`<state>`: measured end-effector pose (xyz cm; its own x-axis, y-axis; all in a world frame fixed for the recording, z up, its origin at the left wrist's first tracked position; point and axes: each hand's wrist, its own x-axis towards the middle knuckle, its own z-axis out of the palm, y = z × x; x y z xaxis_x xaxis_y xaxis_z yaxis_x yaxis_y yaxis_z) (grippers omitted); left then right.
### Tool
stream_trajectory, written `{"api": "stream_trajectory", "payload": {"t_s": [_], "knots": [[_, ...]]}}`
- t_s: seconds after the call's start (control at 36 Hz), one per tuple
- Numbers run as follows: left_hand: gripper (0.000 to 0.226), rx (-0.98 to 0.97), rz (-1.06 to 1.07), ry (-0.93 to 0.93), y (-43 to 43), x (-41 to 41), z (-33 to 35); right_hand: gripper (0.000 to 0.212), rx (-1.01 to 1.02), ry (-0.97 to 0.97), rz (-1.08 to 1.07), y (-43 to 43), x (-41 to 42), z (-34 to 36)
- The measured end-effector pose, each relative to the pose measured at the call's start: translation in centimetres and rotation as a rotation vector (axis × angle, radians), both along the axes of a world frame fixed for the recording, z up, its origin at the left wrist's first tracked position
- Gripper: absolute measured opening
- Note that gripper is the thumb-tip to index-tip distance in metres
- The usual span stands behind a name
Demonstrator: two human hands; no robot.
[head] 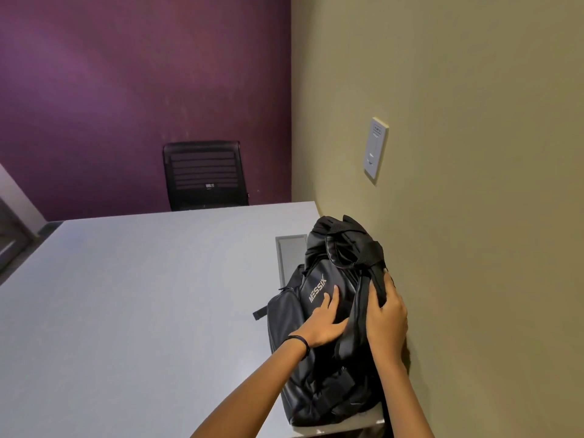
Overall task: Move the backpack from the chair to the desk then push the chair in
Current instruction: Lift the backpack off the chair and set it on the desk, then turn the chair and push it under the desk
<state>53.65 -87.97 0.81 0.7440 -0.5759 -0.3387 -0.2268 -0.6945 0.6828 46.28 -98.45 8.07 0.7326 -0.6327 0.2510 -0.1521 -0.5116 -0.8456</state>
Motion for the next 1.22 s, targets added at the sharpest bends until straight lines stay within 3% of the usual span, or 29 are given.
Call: {"api": "stream_trajectory", "payload": {"t_s": [0.11, 0.28, 0.44, 0.5, 0.69, 0.86, 1.22], "knots": [[0.065, -0.049, 0.026, 0.052, 0.9, -1.4, -0.1, 0.052, 0.077, -0.049, 0.063, 1.1, -0.5, -0.4], [0.058, -0.329, 0.141, 0.126, 2.8, -4.8, -1.0, 0.058, 0.142, -0.016, 0.078, 3.2, -1.8, -1.1], [0.064, -0.412, 0.155, 0.26, 4.6, -8.6, -0.5, 0.066, 0.155, 0.062, 0.087, 5.3, -4.6, -2.3], [0.064, -0.382, 0.142, 0.246, 5.1, -9.7, -0.1, 0.07, 0.147, 0.069, 0.089, 5.7, -5.6, -2.7], [0.049, -0.28, 0.024, 0.134, 8.8, -12.4, 0.6, 0.055, 0.14, 0.163, 0.083, 7.3, -8.8, -3.2], [0.042, -0.03, -0.08, -0.014, 13.6, -15.0, 0.6, 0.062, 0.272, 0.298, 0.084, 9.7, -12.5, -3.9], [0.044, 0.296, -0.041, 0.058, 31.5, -25.5, -1.3, 0.053, 0.515, 0.406, 0.229, 21.3, -23.3, -7.4]]}}
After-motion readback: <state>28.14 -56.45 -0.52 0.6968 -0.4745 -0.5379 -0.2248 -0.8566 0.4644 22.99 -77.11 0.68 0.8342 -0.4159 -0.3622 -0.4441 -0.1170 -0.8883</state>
